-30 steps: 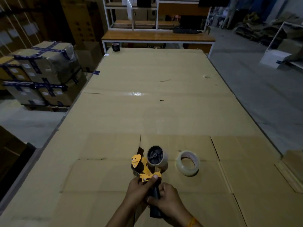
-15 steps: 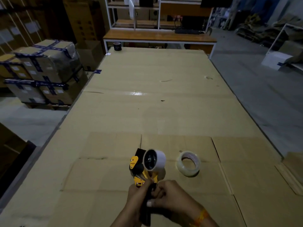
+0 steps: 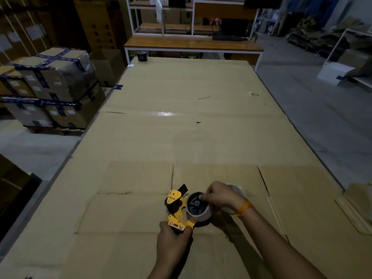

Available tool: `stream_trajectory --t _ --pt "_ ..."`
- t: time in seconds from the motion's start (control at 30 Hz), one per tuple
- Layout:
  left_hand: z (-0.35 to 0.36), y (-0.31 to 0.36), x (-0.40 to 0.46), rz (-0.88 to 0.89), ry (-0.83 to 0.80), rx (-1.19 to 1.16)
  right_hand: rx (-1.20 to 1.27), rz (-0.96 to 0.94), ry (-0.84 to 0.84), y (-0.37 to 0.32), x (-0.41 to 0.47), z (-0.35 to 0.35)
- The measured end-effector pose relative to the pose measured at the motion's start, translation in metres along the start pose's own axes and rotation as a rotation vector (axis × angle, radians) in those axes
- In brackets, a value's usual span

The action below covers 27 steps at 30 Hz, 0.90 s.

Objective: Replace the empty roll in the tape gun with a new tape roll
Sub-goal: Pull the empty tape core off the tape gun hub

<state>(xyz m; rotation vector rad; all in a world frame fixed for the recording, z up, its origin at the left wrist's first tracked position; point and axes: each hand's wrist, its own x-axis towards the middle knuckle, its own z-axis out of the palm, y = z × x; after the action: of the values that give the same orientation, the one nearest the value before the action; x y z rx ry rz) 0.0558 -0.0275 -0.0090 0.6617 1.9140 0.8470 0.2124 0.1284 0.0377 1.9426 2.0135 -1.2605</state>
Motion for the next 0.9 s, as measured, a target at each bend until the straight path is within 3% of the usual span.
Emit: stream_trajectory --t 0.2,0.4,0.9 --pt "-0.003 -0.002 0.003 0.087 0.025 0.185 -0.19 0.03 -0.045 -0.006 0.012 0.0" --pt "-0.006 -0.01 0.017 0.221 0.091 0.36 -0.226 0.033 -0.034 -0.011 0.017 0.002" --pt "-0.008 -0.008 0.046 0.393 0.167 0.453 -0.075 -0.126 0.236 -0.008 0.014 0.011"
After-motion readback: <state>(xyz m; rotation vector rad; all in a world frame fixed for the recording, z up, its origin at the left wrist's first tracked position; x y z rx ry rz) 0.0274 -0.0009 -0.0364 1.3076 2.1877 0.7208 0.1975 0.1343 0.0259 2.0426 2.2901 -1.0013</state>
